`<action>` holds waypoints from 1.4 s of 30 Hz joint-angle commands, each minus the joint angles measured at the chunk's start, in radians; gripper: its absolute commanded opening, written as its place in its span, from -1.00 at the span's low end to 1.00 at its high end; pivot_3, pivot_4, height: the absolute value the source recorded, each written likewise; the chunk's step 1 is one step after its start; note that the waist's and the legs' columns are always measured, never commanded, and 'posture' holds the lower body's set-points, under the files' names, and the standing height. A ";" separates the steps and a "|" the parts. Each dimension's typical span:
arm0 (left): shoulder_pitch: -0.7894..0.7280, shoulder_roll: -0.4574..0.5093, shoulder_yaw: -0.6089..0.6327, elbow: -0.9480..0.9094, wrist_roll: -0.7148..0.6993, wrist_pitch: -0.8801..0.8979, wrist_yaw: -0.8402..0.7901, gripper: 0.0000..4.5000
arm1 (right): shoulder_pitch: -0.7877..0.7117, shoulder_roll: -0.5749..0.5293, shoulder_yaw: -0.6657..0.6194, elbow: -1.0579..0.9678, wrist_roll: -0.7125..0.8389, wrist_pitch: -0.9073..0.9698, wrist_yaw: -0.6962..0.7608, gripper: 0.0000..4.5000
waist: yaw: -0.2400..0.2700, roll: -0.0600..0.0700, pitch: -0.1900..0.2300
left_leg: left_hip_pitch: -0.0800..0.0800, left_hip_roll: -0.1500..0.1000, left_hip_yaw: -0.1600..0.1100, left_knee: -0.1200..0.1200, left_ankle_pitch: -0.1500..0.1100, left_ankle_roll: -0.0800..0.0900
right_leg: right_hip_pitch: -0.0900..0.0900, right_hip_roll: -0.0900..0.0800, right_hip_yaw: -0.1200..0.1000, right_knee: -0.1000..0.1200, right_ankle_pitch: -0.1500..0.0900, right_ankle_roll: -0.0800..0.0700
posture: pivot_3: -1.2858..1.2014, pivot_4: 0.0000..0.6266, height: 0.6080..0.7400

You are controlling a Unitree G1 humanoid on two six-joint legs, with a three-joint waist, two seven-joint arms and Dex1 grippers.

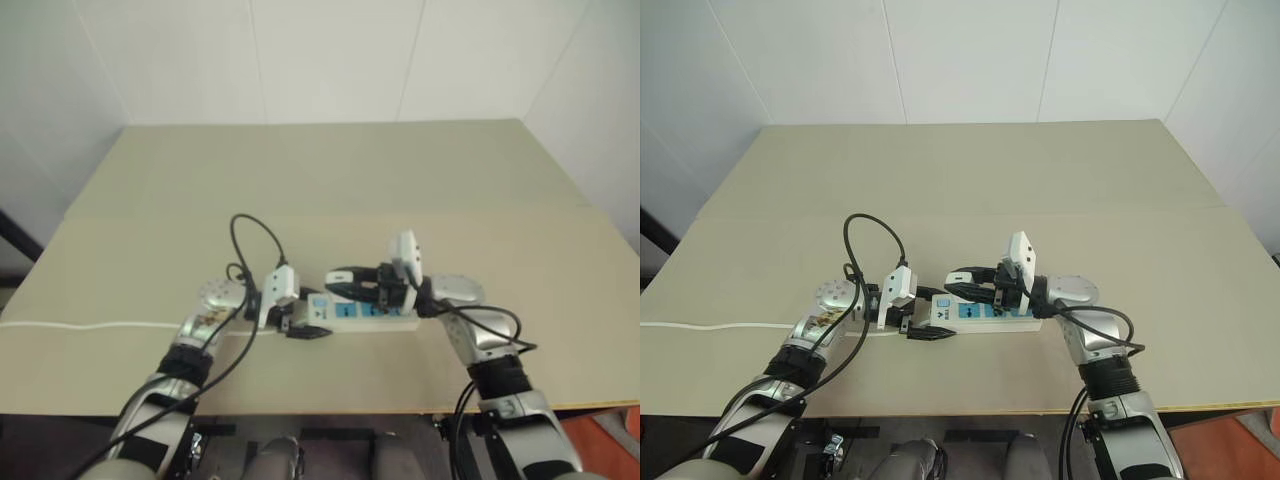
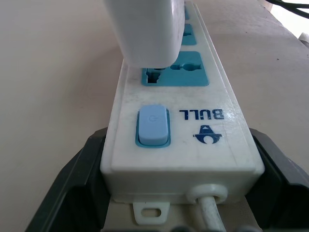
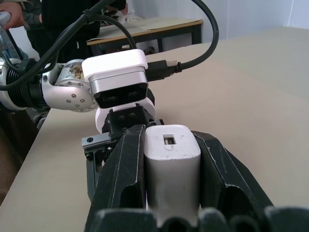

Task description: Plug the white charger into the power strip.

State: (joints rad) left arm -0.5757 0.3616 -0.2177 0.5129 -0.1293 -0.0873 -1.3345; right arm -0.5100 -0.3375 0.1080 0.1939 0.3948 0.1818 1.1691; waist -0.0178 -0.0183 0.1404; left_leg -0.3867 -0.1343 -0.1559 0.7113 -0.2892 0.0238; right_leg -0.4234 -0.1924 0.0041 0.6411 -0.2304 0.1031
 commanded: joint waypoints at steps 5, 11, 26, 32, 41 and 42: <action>0.018 0.011 -0.027 0.001 0.010 0.007 -0.020 0.47 | -0.017 0.011 -0.005 0.011 -0.006 -0.038 -0.004 -0.48 | 0.000 0.000 0.000 | 0.000 0.000 0.000 0.000 0.000 0.000 | 0.000 0.000 0.001 0.000 0.000 0.000 | 0.03 -0.52 1.00; 0.018 0.015 -0.027 -0.001 0.010 0.008 -0.022 0.47 | -0.022 0.022 -0.004 0.025 -0.010 -0.047 -0.011 -0.48 | 0.000 0.000 0.000 | 0.001 0.000 0.000 0.000 0.000 0.000 | 0.000 0.001 0.001 0.000 0.000 0.000 | 0.03 -0.52 1.00; 0.018 0.032 -0.023 -0.001 0.007 0.009 -0.028 0.47 | 0.008 -0.041 -0.005 0.085 -0.037 -0.070 0.049 -0.48 | 0.003 0.000 0.000 | 0.003 0.000 0.000 -0.001 0.000 0.000 | 0.000 0.002 0.004 0.000 0.000 0.000 | 0.03 -0.52 1.00; 0.022 0.045 -0.023 -0.008 0.004 0.014 -0.027 0.47 | 0.006 -0.084 -0.008 0.143 -0.052 -0.089 0.076 -0.48 | 0.004 0.000 0.000 | 0.004 0.000 0.000 -0.001 0.000 0.000 | 0.001 0.002 0.004 -0.001 0.000 0.000 | 0.03 -0.52 1.00; 0.027 0.051 -0.024 -0.016 0.001 0.019 -0.018 0.47 | -0.004 -0.131 0.007 0.205 -0.077 -0.128 0.100 -0.48 | 0.005 0.000 -0.001 | 0.006 0.000 0.000 -0.001 -0.001 0.000 | 0.002 0.002 0.005 -0.002 0.000 0.000 | 0.03 -0.52 1.00; 0.028 0.052 -0.024 -0.017 0.001 0.019 -0.016 0.47 | -0.005 -0.131 0.010 0.203 -0.076 -0.130 0.100 -0.48 | 0.005 0.000 -0.001 | 0.006 0.000 0.000 -0.001 -0.001 0.000 | 0.002 0.002 0.005 -0.002 0.000 0.000 | 0.03 -0.52 1.00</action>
State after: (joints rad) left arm -0.5702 0.3727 -0.2365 0.4988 -0.1414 -0.0828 -1.3339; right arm -0.5383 -0.4113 0.1388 0.3342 0.3763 0.0504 1.2797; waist -0.0131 -0.0187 0.1397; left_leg -0.3806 -0.1346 -0.1559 0.7103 -0.2898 0.0236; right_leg -0.4213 -0.1899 0.0092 0.6392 -0.2304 0.1031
